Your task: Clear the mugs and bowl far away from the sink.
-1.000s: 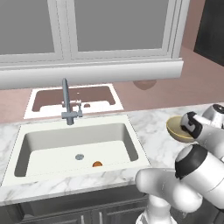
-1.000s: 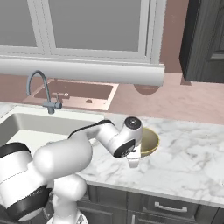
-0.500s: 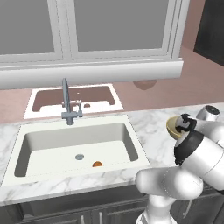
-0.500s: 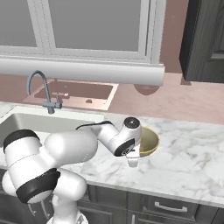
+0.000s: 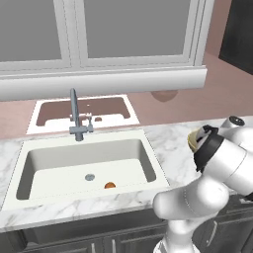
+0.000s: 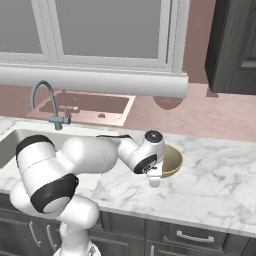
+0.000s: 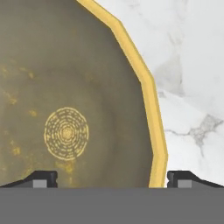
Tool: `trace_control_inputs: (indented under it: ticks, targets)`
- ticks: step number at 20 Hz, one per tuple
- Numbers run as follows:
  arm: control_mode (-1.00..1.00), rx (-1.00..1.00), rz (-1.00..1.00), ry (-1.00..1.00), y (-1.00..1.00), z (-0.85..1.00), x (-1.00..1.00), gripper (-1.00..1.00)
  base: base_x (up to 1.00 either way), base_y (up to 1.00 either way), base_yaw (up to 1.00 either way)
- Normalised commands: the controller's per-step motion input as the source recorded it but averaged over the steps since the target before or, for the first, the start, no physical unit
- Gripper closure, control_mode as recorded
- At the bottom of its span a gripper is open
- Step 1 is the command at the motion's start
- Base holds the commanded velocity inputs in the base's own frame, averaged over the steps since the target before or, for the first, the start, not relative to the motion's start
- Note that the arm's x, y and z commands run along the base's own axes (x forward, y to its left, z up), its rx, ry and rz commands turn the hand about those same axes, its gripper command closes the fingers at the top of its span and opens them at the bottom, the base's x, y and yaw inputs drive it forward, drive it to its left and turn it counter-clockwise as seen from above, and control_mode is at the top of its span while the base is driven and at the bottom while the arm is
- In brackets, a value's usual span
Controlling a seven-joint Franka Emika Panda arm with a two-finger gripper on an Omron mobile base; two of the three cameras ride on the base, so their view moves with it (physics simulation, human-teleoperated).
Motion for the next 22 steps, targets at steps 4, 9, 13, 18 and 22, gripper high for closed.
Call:
trace_control_inputs:
  ticks: [4, 9, 13, 18, 22]
  targets:
    - [-1.00, 0.00, -0.01, 0.00, -0.03, -0.04, 0.01, 1.00, 0.00, 0.00, 0.00]
    - [-1.00, 0.00, 0.00, 0.00, 0.00, 0.00, 0.00, 1.00, 0.00, 0.00, 0.00]
    - [-1.00, 0.00, 0.00, 0.00, 0.00, 0.00, -0.06, 1.00, 0.00, 0.00, 0.00]
    - [-1.00, 0.00, 0.00, -0.03, 0.00, 0.12, -0.31, 1.00, 0.00, 0.00, 0.00]
    - [-1.00, 0.00, 0.03, -0.16, 0.00, 0.55, -0.63, 1.00, 0.00, 0.00, 0.00]
